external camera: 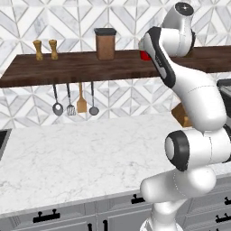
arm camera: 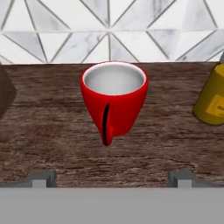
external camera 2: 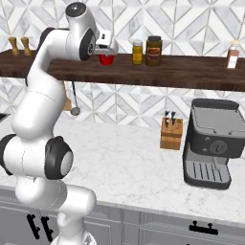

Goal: Gather all objects into one cabinet and sort the glasses and bowls to opposite sides.

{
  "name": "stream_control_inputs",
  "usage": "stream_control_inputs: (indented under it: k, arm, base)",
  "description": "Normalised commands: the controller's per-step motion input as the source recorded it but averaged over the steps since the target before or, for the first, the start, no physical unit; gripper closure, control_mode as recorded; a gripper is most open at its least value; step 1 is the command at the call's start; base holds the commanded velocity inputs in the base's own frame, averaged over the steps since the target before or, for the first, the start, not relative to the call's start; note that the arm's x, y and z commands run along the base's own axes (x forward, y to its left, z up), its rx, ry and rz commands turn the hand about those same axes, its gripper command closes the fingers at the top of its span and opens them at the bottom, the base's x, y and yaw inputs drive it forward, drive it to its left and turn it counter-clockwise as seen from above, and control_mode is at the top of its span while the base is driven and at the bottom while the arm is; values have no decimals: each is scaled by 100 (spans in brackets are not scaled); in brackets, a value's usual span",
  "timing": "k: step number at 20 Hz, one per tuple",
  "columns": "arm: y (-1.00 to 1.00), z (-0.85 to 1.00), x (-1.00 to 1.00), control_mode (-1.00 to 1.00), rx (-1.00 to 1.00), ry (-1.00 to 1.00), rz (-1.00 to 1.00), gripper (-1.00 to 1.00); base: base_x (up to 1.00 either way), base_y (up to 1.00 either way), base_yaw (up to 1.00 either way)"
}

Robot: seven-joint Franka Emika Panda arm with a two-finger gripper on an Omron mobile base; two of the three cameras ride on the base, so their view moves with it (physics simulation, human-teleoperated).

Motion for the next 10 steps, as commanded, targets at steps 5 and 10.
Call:
stream_control_inputs:
  k: [5,10]
  arm:
    - [0,0,25,-100,0,0,0,-100]
    - [0,0,20,-100,0,0,0,-100]
  base:
    - [0,0,0]
    - [0,0,0]
